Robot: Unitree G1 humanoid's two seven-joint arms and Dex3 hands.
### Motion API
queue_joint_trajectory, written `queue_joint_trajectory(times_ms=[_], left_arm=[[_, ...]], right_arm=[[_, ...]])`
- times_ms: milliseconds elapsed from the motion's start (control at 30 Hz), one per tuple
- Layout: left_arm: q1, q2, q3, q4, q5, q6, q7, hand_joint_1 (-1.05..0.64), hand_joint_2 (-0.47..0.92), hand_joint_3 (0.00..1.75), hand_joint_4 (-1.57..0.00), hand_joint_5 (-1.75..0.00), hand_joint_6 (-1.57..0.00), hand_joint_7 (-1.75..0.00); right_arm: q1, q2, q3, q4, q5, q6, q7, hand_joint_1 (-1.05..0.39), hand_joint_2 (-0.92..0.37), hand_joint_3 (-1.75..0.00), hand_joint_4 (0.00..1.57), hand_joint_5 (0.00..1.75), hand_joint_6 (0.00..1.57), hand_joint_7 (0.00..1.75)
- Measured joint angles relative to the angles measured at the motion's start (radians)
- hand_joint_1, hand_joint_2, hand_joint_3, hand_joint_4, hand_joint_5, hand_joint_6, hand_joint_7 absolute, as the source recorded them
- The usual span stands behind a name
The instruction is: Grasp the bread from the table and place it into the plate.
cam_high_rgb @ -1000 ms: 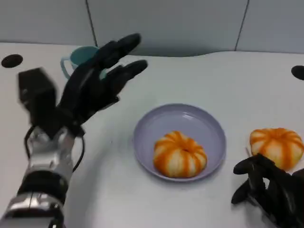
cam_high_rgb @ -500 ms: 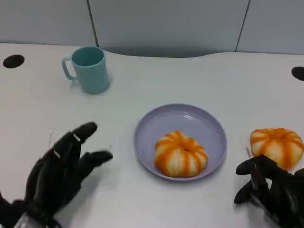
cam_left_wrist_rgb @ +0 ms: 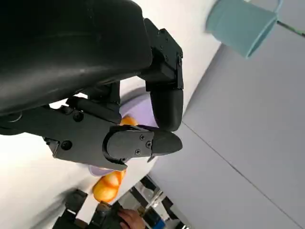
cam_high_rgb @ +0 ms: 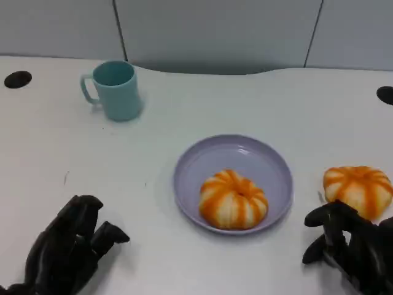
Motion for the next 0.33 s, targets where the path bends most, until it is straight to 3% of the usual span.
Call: queue_joint_trajectory(times_ms=[333], left_arm=[[-0.008,-0.002,-0.001,0.030,0.007,-0.013,0.006,-0.40,0.92,0.33,-0.51,-1.75,-0.27,-1.75]], right_arm=[[-0.001,-0.008,-0.002,-0.001,0.001,0.004,0.001,-0.33,-0.92,-0.60,0.53,1.75,0.37,1.68]])
